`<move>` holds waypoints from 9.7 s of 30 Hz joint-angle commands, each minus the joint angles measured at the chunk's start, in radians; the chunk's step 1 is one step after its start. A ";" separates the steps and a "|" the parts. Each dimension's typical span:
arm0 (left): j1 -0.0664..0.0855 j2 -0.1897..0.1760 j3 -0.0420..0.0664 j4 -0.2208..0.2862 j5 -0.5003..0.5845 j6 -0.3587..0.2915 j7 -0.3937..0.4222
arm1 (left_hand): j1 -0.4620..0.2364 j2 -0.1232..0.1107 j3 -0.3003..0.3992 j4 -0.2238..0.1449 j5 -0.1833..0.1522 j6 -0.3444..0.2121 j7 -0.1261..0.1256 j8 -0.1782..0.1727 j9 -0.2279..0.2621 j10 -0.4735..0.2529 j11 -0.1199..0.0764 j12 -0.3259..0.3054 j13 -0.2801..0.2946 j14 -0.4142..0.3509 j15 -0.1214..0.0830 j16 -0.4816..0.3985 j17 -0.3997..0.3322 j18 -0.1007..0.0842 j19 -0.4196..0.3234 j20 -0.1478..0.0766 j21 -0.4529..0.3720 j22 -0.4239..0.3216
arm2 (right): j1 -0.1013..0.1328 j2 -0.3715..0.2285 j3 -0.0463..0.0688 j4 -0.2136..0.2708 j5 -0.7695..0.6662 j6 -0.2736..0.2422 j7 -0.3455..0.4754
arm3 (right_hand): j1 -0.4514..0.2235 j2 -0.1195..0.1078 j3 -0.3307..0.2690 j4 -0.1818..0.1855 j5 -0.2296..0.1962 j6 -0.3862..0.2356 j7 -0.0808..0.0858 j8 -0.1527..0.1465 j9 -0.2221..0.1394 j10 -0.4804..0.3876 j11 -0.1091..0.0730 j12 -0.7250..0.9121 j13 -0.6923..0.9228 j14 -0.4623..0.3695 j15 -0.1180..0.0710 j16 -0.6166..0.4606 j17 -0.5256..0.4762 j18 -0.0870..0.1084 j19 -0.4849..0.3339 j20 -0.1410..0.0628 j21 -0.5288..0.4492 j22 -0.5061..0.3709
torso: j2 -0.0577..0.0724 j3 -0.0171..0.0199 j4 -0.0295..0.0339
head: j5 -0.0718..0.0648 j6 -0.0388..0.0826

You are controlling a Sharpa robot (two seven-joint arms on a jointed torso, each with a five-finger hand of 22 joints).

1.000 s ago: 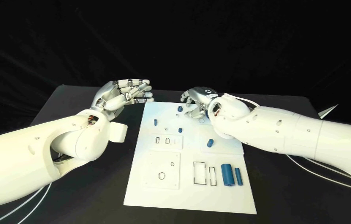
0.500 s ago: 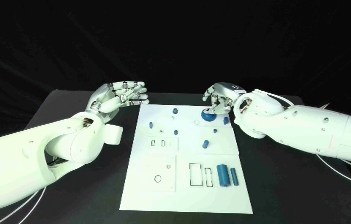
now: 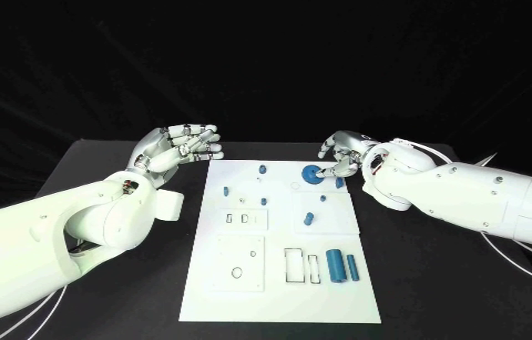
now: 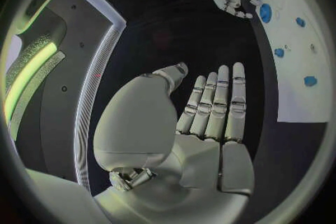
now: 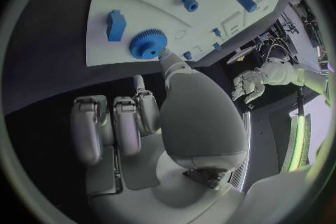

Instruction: Assemble the parts on the task board

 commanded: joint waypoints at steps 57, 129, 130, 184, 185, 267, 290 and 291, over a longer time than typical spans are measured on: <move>0.001 0.007 0.001 -0.011 0.004 0.030 -0.005 | 0.005 -0.001 -0.006 -0.003 -0.004 -0.006 0.042 -0.008 -0.002 -0.003 0.004 -0.008 0.000 0.001 0.000 -0.003 0.004 0.013 0.006 0.002 0.004 -0.002 | -0.032 0.045 0.001 0.035 -0.165 -0.166 -0.027 | 0.034 0.035 0.265 0.005 -0.002 0.143 -0.030 0.009 -0.030 0.078 -0.027 0.078 0.171 0.103 -0.015 0.025 0.257 -0.027 0.105 -0.008 0.051 0.263 | -0.003 -0.0040 0.0026 | 0.000 -0.012; 0.001 0.026 0.001 -0.019 0.004 0.044 -0.016 | 0.009 -0.002 -0.006 -0.007 -0.004 -0.007 0.042 -0.009 -0.002 -0.004 0.005 -0.009 0.000 -0.001 0.000 -0.005 0.007 0.013 0.005 0.002 0.003 -0.003 | -0.072 0.309 -0.012 -0.057 -0.275 -0.104 -0.066 | -0.032 0.001 0.290 0.003 -0.018 0.108 -0.015 -0.031 -0.042 0.068 -0.016 0.063 0.161 0.103 -0.008 0.025 0.257 -0.026 0.102 -0.004 0.046 0.257 | -0.001 -0.0028 0.0017 | 0.023 -0.020; 0.001 0.026 0.001 -0.019 0.004 0.044 -0.016 | 0.009 -0.002 -0.006 -0.007 -0.004 -0.007 0.042 -0.009 -0.002 -0.004 0.005 -0.009 0.000 -0.001 0.000 -0.005 0.007 0.013 0.005 0.002 0.003 -0.003 | -0.072 0.310 -0.012 -0.059 -0.274 -0.105 -0.066 | -0.037 -0.002 0.290 0.003 -0.018 0.099 -0.011 -0.039 -0.045 0.064 -0.012 0.059 0.157 0.103 -0.005 0.024 0.257 -0.025 0.101 -0.001 0.045 0.256 | -0.001 -0.0030 0.0017 | 0.024 -0.020; 0.001 0.020 0.001 -0.024 0.004 0.036 -0.015 | 0.010 0.000 -0.007 -0.007 -0.004 -0.008 0.044 -0.010 -0.002 -0.007 0.006 -0.010 0.000 -0.003 0.001 -0.008 0.012 0.013 0.004 0.003 0.002 -0.004 | -0.036 0.036 -0.005 0.119 -0.020 -0.154 -0.004 | -0.123 0.006 0.271 0.020 -0.031 0.086 0.000 -0.096 -0.059 0.051 0.000 0.045 0.148 0.101 0.009 0.021 0.248 -0.023 0.096 0.015 0.037 0.247 | -0.004 0.0002 -0.0069 | 0.013 -0.016; 0.001 0.019 0.001 -0.025 0.004 0.036 -0.014 | 0.010 0.000 -0.007 -0.007 -0.004 -0.008 0.044 -0.010 -0.002 -0.007 0.006 -0.010 0.000 -0.003 0.001 -0.008 0.012 0.013 0.004 0.003 0.002 -0.004 | -0.030 0.011 -0.005 0.126 0.017 -0.144 0.023 | -0.113 0.000 0.272 0.009 -0.034 0.088 0.000 -0.097 -0.058 0.050 0.000 0.043 0.147 0.101 0.009 0.021 0.246 -0.022 0.096 0.014 0.036 0.246 | -0.004 0.0004 -0.0084 | 0.012 -0.015; -0.001 0.018 0.000 -0.052 0.004 0.046 -0.016 | 0.015 0.002 -0.006 -0.011 -0.004 -0.008 0.044 -0.011 -0.002 -0.007 0.006 -0.009 0.001 -0.003 0.001 -0.010 0.017 0.013 0.004 0.003 0.002 -0.004 | -0.105 -0.091 -0.012 -0.056 0.229 -0.040 0.335 | -0.022 0.007 0.315 -0.094 -0.018 0.156 -0.010 -0.089 -0.049 0.053 -0.009 0.043 0.150 0.104 0.000 0.026 0.262 -0.027 0.105 0.008 0.051 0.263 | -0.007 0.0088 -0.0209 | 0.006 -0.030; -0.001 0.017 0.000 -0.052 0.004 0.047 -0.016 | 0.015 0.002 -0.006 -0.011 -0.004 -0.008 0.044 -0.011 -0.002 -0.007 0.006 -0.009 0.001 -0.003 0.001 -0.010 0.017 0.013 0.004 0.003 0.002 -0.004 | -0.105 -0.089 -0.012 -0.045 0.207 -0.108 0.301 | -0.026 0.056 0.351 -0.118 -0.023 0.218 -0.049 -0.012 -0.007 0.062 -0.044 0.048 0.157 0.104 -0.031 0.026 0.262 -0.027 0.105 -0.021 0.051 0.263 | -0.007 0.0096 -0.0213 | 0.005 -0.033; -0.001 0.016 0.000 -0.052 0.004 0.047 -0.016 | 0.015 0.002 -0.006 -0.011 -0.004 -0.008 0.044 -0.011 -0.002 -0.007 0.006 -0.009 0.001 -0.003 0.001 -0.010 0.017 0.013 0.004 0.003 0.002 -0.004 | -0.105 -0.089 -0.012 -0.043 0.205 -0.114 0.298 | -0.027 0.057 0.351 -0.118 -0.021 0.217 -0.049 -0.011 -0.006 0.063 -0.044 0.048 0.158 0.104 -0.031 0.026 0.262 -0.027 0.105 -0.021 0.051 0.263 | -0.007 0.0099 -0.0213 | 0.005 -0.033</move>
